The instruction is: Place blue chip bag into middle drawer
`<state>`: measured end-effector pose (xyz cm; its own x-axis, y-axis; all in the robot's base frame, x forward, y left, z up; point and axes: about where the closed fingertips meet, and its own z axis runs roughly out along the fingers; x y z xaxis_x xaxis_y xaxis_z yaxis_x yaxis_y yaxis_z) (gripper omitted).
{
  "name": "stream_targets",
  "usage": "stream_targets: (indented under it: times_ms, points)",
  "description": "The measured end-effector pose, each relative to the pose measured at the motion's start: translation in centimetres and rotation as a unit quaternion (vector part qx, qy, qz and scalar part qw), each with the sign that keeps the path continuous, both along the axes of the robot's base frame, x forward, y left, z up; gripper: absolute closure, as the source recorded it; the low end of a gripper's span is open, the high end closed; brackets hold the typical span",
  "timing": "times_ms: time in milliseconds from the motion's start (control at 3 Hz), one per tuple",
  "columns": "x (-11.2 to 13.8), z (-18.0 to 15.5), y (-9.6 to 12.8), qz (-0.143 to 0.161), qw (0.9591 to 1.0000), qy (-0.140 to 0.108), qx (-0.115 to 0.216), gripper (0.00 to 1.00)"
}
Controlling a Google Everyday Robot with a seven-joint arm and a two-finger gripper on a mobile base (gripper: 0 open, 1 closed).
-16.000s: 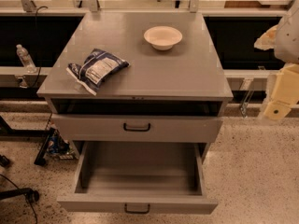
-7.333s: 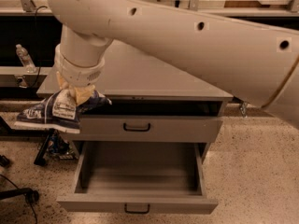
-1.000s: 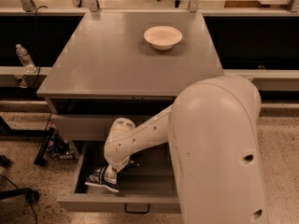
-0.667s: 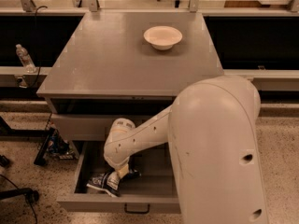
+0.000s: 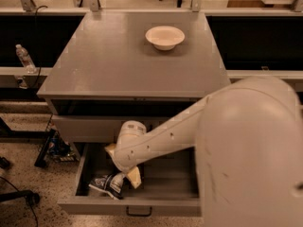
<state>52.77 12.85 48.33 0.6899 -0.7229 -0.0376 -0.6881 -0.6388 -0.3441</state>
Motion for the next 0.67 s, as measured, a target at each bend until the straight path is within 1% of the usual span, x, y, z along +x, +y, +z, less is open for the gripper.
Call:
stream_targets:
  times_ms: [333, 667]
  points:
    - [-1.5, 2.6, -2.0, -0.014, 0.9996, -0.020, 0.011, 0.00]
    - [-3.1, 4.5, -4.5, -0.033, 0.9989, -0.029, 0.019, 0.00]
